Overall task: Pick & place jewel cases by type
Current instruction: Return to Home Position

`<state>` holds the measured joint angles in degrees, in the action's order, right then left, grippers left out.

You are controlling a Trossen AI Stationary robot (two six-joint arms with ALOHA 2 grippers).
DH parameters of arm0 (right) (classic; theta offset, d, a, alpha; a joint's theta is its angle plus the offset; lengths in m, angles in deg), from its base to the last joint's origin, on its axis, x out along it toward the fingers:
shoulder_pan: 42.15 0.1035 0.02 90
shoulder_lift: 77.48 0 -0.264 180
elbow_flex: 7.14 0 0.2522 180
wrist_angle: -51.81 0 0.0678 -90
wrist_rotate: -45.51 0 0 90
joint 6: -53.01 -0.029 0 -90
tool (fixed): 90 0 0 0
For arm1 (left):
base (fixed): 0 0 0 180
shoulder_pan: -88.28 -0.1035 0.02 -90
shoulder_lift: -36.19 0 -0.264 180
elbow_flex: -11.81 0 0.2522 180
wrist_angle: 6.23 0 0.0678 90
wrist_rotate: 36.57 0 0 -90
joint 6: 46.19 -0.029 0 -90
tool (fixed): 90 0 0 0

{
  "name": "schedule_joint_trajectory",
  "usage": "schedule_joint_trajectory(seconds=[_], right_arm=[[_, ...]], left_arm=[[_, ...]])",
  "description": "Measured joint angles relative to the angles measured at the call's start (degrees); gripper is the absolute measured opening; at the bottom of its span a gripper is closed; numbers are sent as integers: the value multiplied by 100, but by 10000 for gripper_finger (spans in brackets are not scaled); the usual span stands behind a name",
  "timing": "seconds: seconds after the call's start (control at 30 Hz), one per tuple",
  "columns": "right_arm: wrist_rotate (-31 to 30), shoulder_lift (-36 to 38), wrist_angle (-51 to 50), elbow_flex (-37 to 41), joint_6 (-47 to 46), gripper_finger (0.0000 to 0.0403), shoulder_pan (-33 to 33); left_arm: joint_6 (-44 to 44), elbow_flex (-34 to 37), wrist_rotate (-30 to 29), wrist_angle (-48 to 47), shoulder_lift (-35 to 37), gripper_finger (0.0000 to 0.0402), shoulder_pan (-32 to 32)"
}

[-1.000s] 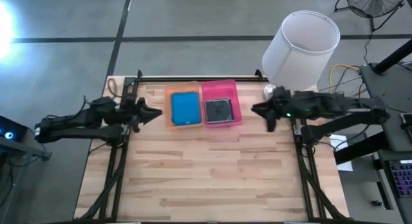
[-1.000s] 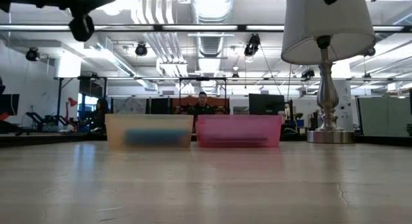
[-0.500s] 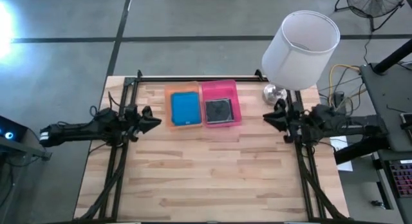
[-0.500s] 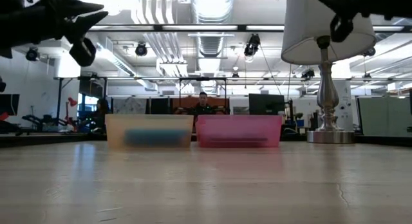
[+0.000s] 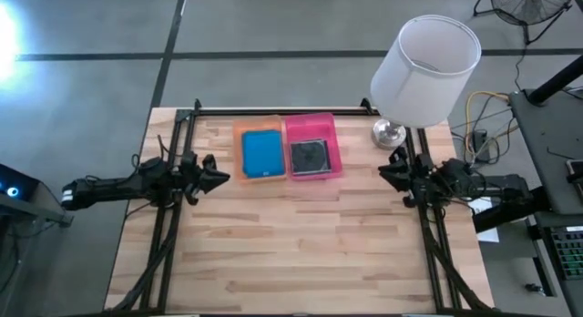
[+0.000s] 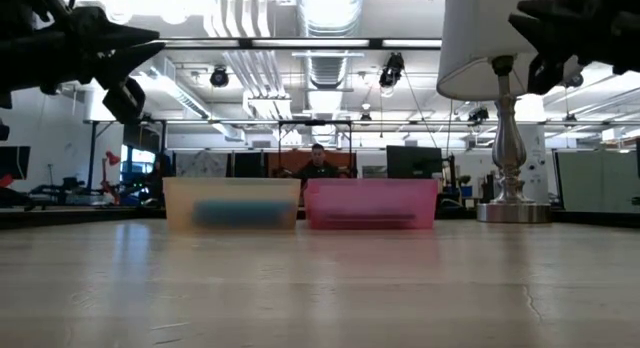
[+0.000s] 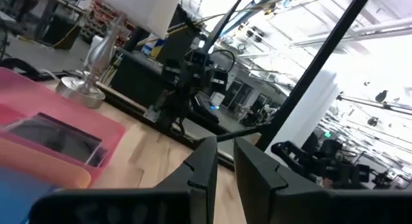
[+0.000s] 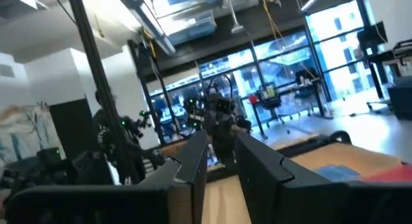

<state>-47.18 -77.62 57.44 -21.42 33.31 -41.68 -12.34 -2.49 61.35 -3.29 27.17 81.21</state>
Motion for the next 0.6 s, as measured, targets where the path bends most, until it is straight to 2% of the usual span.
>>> schedule_joint_trajectory(seconds=[0.13,0.37,0.6], right_arm=[[13,-33,-50,1,118,70,0],[-7,-98,-167,1,23,70,0],[-25,-158,-161,1,24,79,0]], left_arm=[[-6,2,-28,13,3,35,-2],[562,4,-31,3,-11,35,-2],[575,7,-31,-13,-8,35,-6]])
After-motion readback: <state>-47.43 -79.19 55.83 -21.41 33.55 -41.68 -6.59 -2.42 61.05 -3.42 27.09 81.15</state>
